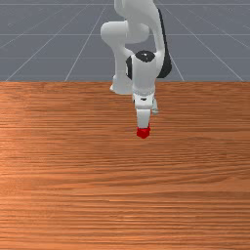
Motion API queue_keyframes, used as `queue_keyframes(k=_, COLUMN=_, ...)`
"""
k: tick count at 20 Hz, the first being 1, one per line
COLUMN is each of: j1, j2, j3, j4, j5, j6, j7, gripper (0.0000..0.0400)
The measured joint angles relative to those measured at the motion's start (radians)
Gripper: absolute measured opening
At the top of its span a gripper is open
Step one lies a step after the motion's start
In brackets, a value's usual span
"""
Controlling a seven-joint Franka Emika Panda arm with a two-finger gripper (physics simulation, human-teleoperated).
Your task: Stack all the cube
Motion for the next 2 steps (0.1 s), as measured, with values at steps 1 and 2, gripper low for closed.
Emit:
queue_keyframes(k=1, j1=0.0, j2=0.006, j3=0.0, j4=0.003, j5=0.0, j6=0.001, j7=-0.001, gripper=0.0189)
queue_keyframes(k=2, j1=0.001, j2=0.009, j3=0.0, j4=0.0, j5=-0.001, j6=0.011, j7=0.001, gripper=0.0272)
